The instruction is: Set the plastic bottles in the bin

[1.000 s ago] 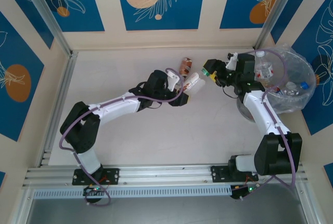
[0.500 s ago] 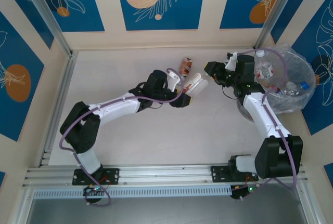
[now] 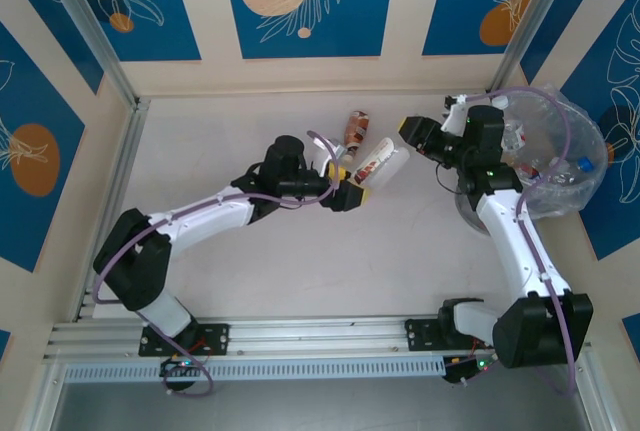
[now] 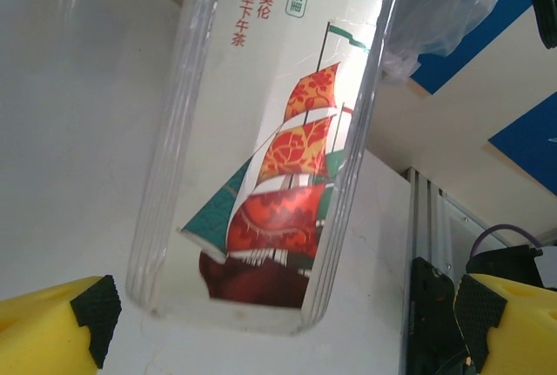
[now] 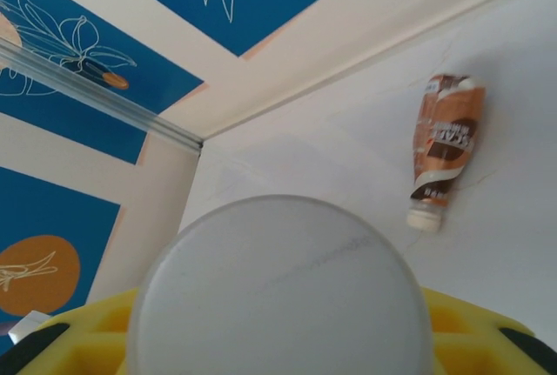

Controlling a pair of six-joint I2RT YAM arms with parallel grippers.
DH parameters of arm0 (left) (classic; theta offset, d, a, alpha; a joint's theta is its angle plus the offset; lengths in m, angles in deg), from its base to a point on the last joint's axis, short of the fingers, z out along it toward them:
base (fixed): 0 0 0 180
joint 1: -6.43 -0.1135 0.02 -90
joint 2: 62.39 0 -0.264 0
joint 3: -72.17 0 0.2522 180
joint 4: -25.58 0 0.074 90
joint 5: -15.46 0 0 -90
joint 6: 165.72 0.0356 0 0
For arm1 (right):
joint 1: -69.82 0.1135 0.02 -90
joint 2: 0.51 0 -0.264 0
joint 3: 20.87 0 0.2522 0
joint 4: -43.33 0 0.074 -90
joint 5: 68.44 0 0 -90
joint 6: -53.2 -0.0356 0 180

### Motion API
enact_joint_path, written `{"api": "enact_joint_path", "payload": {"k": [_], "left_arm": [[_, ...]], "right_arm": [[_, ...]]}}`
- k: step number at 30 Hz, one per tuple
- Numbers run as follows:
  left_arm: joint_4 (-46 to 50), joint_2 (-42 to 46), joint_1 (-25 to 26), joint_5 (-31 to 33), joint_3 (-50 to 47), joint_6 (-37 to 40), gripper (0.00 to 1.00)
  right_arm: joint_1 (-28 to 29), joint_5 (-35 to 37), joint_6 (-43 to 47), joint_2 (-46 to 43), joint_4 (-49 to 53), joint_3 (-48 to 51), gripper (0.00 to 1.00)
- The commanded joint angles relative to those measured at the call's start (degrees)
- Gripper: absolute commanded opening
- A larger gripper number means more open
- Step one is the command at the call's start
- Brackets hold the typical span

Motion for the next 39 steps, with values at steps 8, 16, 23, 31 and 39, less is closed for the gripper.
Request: {"api": "enact_joint_path", "payload": {"k": [8, 16, 23, 31, 39], "left_arm": [[-10.6, 5.5, -1.9, 13.0, -7.3, -5.4, 1.00], [-4.7, 6.7, -3.0, 29.0, -9.1, -8.5, 1.00], [-3.7, 5.0, -3.4, 30.0, -8.5, -10.6, 0.99], [-3.5, 3.6, -3.4, 29.2, -7.6, -11.1, 1.00], [-3.3, 2.3, -3.5, 28.1, -6.7, -11.6, 1.00]], "right_arm": [[-4.4, 2.5, 4.7, -6.5, 5.8, -3.2, 0.34], [-11.5, 0.1, 5.3, -9.7, 8.6, -6.7, 0.34], [-18.9, 2.2, 7.0, -11.9, 9.9, -10.8, 0.34], [-21.9, 17.5, 15.4, -14.8, 7.9, -17.2, 0.33], [-22.7, 31.6, 33.1, -14.0, 9.4, -21.7, 0.33]]}}
